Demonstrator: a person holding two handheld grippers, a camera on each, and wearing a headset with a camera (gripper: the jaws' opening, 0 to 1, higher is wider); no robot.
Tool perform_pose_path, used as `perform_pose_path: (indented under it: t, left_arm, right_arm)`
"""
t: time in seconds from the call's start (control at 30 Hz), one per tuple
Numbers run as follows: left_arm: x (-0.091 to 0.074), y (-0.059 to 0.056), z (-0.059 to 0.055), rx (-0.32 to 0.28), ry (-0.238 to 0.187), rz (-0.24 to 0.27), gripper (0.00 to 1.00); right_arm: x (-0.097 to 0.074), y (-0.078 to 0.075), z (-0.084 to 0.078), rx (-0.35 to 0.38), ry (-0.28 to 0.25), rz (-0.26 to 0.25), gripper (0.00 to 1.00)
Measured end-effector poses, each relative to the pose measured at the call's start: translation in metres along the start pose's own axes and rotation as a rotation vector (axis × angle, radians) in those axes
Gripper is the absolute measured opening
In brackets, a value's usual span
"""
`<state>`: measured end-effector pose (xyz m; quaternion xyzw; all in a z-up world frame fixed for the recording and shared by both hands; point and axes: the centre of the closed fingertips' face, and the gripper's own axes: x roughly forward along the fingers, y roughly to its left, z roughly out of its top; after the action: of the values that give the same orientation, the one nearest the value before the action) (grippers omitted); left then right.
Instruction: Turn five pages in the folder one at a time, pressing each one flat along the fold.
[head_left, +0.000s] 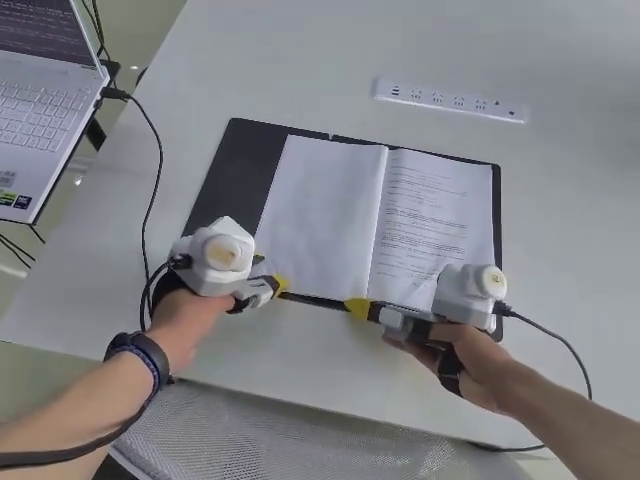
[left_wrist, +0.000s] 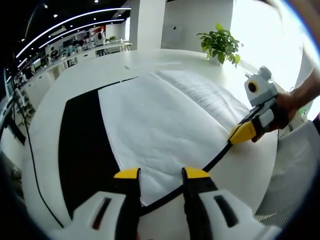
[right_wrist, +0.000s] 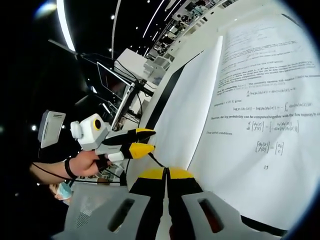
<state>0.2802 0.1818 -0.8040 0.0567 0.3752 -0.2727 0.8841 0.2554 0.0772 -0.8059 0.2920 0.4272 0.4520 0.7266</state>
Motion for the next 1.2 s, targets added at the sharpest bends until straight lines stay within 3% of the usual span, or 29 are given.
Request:
perform_pose_path:
  t: [0.23, 0.33, 0.73, 0.87, 1.0, 1.2]
  left_arm:
    - [-0.007, -0.007, 0.004, 0.013, -0.007, -0.017, 0.36]
    - [-0.012, -0.010, 0.015, 0.011, -0.059, -0.027, 0.38]
    - [-0.029, -0.024, 0.029, 0.058, -0.071, -0.044, 0.44]
    - [-0.035, -0.026, 0.034, 0.067, -0.076, -0.044, 0.44]
    - [-0.041, -0.028, 0.042, 0.039, -0.101, -0.058, 0.47]
    - [-0.053, -0.031, 0.051, 0.082, -0.108, -0.061, 0.51]
  right_arm:
    - [-0.012, 0.011, 0.012, 0.002, -0.044, 0.009, 0.04]
    - [-0.020, 0.014, 0.017, -0.030, -0.061, -0.003, 0.10]
    - [-0.065, 0.001, 0.040, -0.103, -0.149, -0.090, 0.22]
    - [-0.085, -0.007, 0.046, -0.181, -0.150, -0.140, 0.24]
    - [-0.104, -0.011, 0.052, -0.245, -0.148, -0.178, 0.28]
    - [-0.135, -0.017, 0.061, -0.336, -0.142, -0.239, 0.34]
